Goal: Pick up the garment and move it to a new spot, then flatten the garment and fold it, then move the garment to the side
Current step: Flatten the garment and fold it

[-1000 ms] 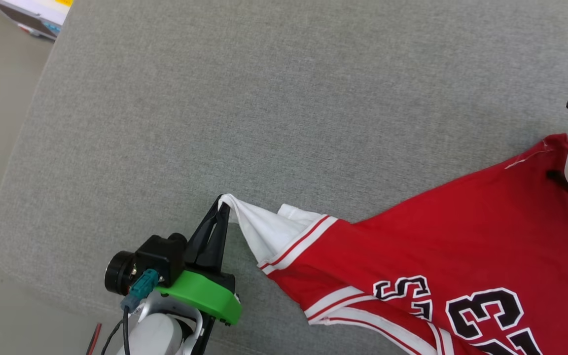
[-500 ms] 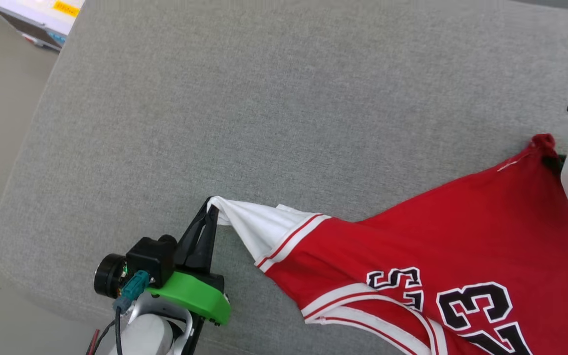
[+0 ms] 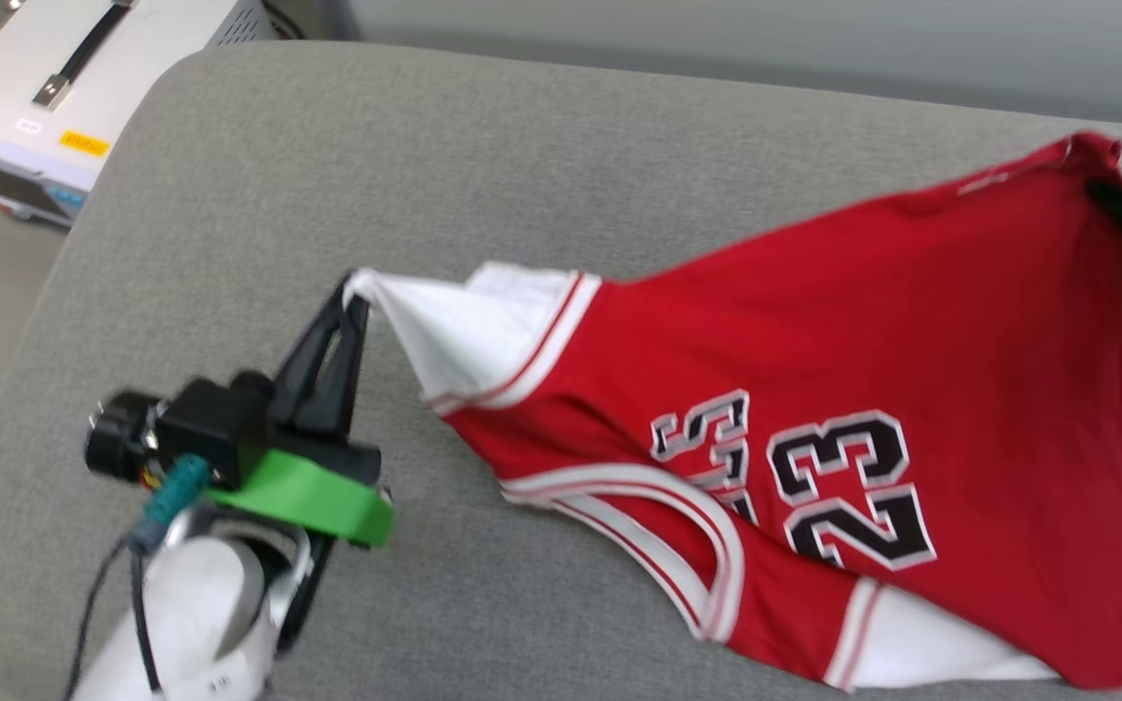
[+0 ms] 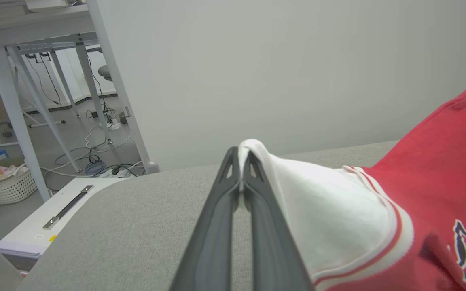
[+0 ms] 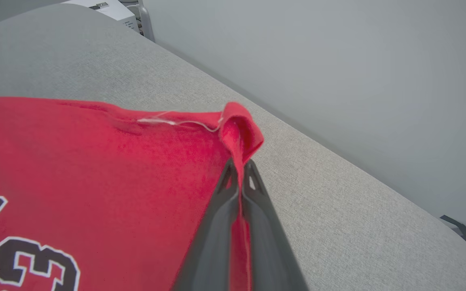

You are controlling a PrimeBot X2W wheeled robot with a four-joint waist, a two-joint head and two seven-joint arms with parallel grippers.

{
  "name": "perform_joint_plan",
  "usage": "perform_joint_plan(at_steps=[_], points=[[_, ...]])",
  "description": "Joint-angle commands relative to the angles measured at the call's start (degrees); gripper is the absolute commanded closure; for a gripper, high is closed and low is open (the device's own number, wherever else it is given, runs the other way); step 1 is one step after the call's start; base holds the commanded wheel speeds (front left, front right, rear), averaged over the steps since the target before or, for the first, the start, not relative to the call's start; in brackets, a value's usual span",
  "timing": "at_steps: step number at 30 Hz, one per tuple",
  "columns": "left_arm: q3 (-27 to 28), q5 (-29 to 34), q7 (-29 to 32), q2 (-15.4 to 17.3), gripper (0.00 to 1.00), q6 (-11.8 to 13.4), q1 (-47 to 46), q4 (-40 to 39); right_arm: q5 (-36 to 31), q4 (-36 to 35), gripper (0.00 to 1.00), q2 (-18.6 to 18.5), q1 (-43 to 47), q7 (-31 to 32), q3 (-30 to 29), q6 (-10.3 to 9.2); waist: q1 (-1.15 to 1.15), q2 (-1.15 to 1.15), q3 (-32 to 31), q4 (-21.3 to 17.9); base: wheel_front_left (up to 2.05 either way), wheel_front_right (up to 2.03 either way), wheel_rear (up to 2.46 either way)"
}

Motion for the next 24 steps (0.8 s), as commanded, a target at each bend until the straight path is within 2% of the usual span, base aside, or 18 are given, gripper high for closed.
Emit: perform_joint_plan(at_steps=[1,9,10,17,24], points=[[0.40,0.43,0.52,0.78,1.00,-0.46,-2.84,-1.10,0.05,-0.76,1.00,0.24,0.82,-0.68,-1.19,-0.04,0.00,0.00,-1.81,-2.41,0.00,0.00,0.00],[1.46,1.69,5.77,2.80,1.00,-2.77,-19.21,-5.50,-3.69,-6.12,1.00,3.28,-3.21,-2.34,-10.20,-0.04,0.00,0.00,1.18,-5.16,0.00,0.00,0.00],[1.84,2.05,7.33,3.20,1.00,-4.01,-26.95,-5.17,-5.57,-7.66,1.00,4.81,-6.74,-1.70,-12.58,-0.04,0.00,0.00,3.69,-5.90,0.00,0.00,0.00],[2.32,1.91,9.80,3.17,1.00,-6.81,-46.62,0.19,-8.81,-7.58,1.00,7.90,-20.57,1.00,-16.26,-0.04,0.00,0.00,11.29,-6.67,0.00,0.00,0.00],[1.76,1.83,9.69,3.72,1.00,-8.73,-66.80,10.49,-13.40,-0.08,1.00,11.52,-40.00,1.87,-15.65,-0.04,0.00,0.00,18.56,-6.81,0.00,0.00,0.00]])
